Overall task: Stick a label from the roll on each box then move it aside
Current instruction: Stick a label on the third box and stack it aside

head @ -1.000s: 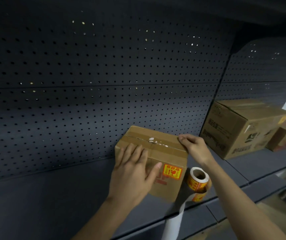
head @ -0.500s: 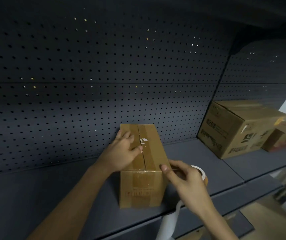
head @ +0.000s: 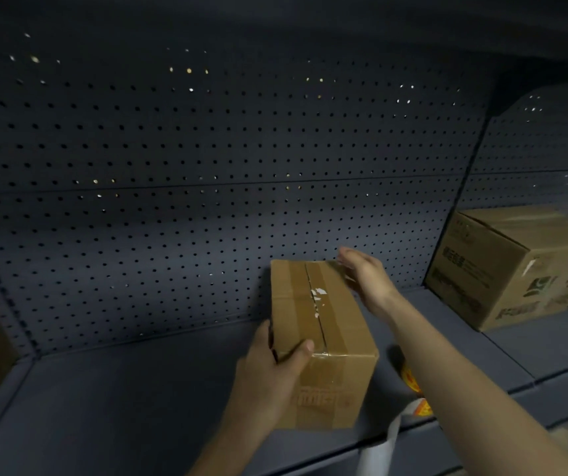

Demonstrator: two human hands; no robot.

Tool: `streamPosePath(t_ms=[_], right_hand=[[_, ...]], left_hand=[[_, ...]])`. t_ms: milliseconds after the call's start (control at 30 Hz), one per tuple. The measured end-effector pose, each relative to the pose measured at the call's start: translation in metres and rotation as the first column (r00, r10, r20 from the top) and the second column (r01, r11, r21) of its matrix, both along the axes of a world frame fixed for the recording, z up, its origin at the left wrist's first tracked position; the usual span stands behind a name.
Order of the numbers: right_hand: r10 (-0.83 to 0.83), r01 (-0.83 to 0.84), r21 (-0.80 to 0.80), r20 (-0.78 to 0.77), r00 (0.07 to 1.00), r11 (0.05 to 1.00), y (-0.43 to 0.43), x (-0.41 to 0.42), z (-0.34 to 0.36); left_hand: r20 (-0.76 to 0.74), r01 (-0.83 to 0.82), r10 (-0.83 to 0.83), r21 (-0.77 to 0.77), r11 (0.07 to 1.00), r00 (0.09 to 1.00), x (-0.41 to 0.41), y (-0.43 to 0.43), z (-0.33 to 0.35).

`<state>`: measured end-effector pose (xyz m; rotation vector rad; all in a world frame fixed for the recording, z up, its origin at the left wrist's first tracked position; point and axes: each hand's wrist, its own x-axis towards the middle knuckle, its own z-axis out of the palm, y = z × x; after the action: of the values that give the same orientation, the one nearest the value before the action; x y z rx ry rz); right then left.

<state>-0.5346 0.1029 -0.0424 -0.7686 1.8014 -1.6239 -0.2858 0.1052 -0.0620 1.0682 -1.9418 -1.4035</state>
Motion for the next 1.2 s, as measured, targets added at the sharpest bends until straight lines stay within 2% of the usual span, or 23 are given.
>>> streamPosePath(t_ms=[100, 233, 367, 500, 767, 867, 1067, 1200], right_hand=[[0.057, -0.047, 0.106, -0.092, 0.994, 0.993, -0.006, 0.004, -0.001], [-0.037, 0.052, 0.051, -0.262, 0.964, 0.997, 0.004, -0.002, -0.009], [-0.131, 0.139, 0.001, -0.319, 0.939, 0.990, 0.028, -0.009, -0.022], [-0.129, 0.134, -0.015, -0.389, 0.912, 0.991, 0.058, 0.008, -0.027], [-0.182, 0.170, -0.072, -0.523, 0.833, 0.983, 0.097, 0.050, -0.035], [-0.165, 0.152, -0.067, -0.508, 0.846, 0.986, 0.101, 0.049, -0.032], [-0.102, 0.105, -0.024, -0.511, 0.853, 0.994, 0.100, 0.041, -0.029], [-0.072, 0.088, 0.006, -0.506, 0.859, 0.996, 0.101, 0.045, -0.032]], left_hand=[[-0.112, 0.027, -0.024, 0.026, 0.999, 0.993, 0.000, -0.003, -0.004], [-0.221, 0.044, -0.024, 0.085, 0.995, 0.975, 0.003, -0.018, -0.002], [-0.218, -0.096, 0.121, 0.122, 0.988, 0.968, -0.001, -0.042, 0.001], [-0.219, -0.186, 0.216, 0.148, 0.971, 0.951, -0.005, -0.074, 0.010], [-0.215, -0.138, 0.185, 0.217, 0.966, 0.959, -0.009, -0.110, 0.018], [-0.218, -0.156, 0.193, 0.178, 0.972, 0.957, -0.009, -0.105, 0.022], [-0.166, -0.153, 0.141, -0.067, 0.986, 0.976, 0.006, -0.081, 0.022], [-0.077, -0.061, 0.056, -0.065, 0.996, 0.995, 0.008, -0.074, 0.017]])
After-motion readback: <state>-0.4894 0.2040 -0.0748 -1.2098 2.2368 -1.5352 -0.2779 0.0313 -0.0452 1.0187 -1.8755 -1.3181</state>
